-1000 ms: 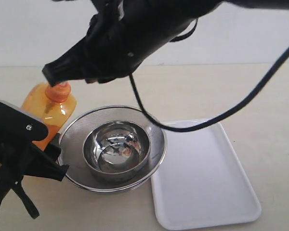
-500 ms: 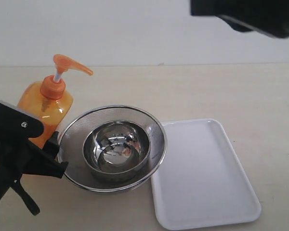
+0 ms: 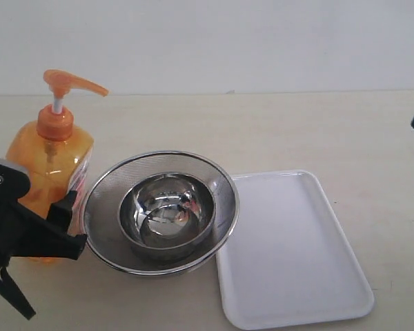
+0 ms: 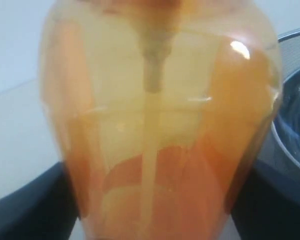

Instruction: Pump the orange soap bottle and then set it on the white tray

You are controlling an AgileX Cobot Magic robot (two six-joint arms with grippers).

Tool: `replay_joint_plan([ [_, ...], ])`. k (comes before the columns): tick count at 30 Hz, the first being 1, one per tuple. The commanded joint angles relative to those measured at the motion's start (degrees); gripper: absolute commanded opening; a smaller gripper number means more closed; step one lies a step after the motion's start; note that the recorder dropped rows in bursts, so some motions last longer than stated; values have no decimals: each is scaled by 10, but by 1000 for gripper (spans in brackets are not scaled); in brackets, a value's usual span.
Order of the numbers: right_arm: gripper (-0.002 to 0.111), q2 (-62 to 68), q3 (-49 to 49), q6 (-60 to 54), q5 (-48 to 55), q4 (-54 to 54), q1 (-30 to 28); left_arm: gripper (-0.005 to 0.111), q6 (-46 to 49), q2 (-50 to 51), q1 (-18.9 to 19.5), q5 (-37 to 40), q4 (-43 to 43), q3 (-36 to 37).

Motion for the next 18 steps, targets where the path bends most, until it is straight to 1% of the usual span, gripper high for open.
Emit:
replay_joint_plan([
  [1,1,-35,57,45,53,-31,-1,5,-22,-32,-2,-35,23,11],
  [7,1,-43,87,45,60,-18,-1,5,-37,-44,-2,-40,28,21],
  [18,1,-43,88,44,36,5,-1,5,-54,-44,-2,-43,36,21],
])
